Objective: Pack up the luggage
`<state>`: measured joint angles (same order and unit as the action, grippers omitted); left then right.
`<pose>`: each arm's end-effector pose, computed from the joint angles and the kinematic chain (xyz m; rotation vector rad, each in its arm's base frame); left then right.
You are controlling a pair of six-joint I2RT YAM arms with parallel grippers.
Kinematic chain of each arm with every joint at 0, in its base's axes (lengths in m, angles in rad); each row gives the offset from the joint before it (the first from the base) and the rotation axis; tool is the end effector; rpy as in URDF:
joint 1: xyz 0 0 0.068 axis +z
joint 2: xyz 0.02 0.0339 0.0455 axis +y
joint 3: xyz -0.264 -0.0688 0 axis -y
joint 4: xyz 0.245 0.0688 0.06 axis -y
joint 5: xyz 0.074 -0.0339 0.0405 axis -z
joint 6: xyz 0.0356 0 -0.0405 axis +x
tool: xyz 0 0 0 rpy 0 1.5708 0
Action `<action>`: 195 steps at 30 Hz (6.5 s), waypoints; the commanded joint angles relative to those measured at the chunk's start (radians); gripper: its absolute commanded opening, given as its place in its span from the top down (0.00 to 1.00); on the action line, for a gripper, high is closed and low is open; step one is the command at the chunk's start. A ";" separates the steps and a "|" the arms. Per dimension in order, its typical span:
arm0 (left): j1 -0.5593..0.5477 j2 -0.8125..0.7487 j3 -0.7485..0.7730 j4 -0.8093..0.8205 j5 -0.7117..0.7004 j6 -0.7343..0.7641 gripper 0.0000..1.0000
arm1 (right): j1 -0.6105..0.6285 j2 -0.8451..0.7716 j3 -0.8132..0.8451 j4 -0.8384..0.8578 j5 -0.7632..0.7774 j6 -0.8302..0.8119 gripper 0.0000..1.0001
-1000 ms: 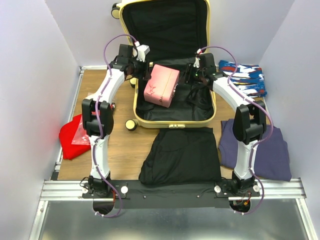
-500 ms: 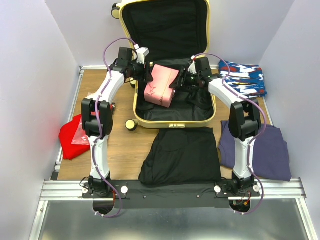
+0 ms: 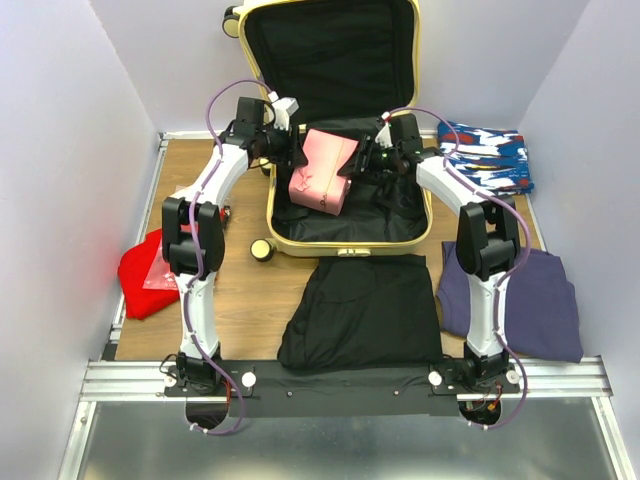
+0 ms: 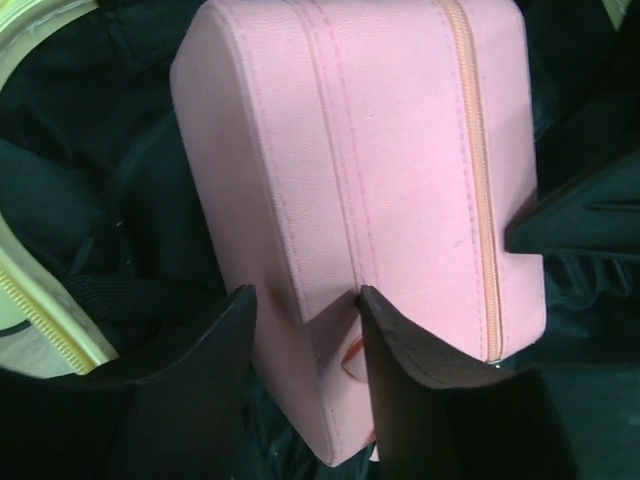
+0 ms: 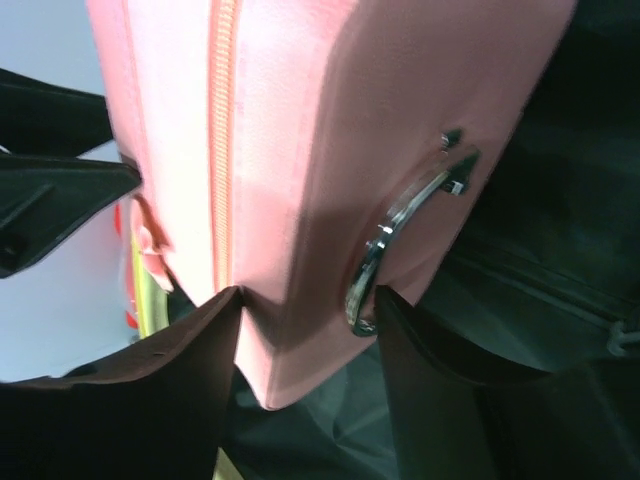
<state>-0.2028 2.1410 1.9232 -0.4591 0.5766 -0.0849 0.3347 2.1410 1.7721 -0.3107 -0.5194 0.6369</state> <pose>0.4816 -0.1188 0.2763 0.4447 2.1922 -0.8022 0.4610 0.1790 0.2374 0.0592 2.3803 1.0818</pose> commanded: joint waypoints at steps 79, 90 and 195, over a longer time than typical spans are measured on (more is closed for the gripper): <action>0.085 -0.118 -0.079 0.135 0.258 -0.230 0.75 | 0.124 0.249 0.343 0.070 -0.139 0.230 0.59; 0.102 -0.105 -0.107 0.105 0.227 -0.191 0.71 | 0.119 0.208 0.179 0.068 -0.108 0.207 0.62; -0.139 -0.942 -1.428 0.236 0.115 -0.501 0.04 | -0.157 -0.934 -1.203 -0.285 0.413 0.063 0.00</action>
<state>-0.3107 1.1591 0.5236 -0.2825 0.7082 -0.5316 0.1814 1.1721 0.6037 -0.6197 -0.1616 0.6659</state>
